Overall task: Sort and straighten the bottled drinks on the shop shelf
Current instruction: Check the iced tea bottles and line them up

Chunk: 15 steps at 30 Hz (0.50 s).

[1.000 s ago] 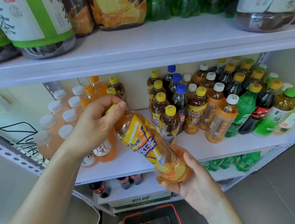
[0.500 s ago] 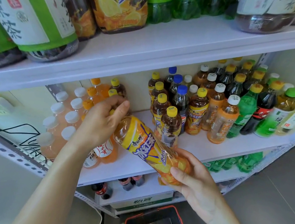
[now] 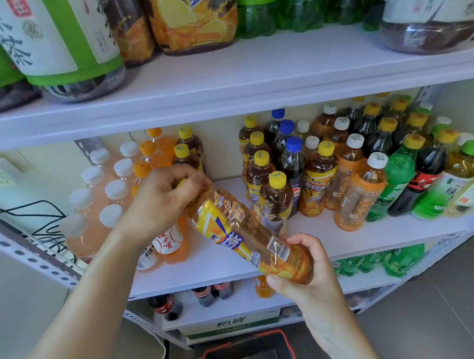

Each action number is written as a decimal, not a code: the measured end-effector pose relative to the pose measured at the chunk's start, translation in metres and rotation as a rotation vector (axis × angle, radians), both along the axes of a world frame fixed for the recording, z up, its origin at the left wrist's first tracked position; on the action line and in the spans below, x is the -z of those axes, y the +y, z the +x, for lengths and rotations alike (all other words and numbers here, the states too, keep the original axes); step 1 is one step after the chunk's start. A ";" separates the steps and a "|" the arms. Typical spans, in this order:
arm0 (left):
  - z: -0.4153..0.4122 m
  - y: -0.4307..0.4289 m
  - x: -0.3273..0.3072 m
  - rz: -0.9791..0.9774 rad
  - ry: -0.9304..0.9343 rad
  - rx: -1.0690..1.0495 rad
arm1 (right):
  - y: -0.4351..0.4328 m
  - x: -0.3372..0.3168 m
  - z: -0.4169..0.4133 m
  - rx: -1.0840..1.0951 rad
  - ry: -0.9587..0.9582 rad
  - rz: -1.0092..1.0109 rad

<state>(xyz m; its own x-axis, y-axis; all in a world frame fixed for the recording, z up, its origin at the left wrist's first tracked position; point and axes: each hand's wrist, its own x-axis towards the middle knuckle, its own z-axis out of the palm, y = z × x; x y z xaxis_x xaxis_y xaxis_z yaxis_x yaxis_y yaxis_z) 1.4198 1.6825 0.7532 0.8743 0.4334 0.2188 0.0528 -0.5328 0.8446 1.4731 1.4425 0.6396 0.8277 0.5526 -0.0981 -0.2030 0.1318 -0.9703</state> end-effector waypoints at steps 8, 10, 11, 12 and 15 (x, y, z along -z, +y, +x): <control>0.001 0.006 -0.004 -0.091 0.138 0.097 | 0.017 0.007 0.004 -0.044 -0.303 -0.421; -0.002 0.010 -0.002 -0.079 0.208 0.087 | 0.021 0.010 0.005 -0.002 -0.332 -0.449; -0.002 0.012 -0.001 -0.050 0.229 0.074 | 0.023 0.012 0.005 0.007 -0.338 -0.451; -0.002 0.013 0.000 -0.018 0.231 0.055 | 0.026 0.015 0.005 0.010 -0.350 -0.452; 0.006 0.013 0.001 0.043 0.171 -0.007 | 0.037 0.021 0.003 0.013 -0.458 -0.521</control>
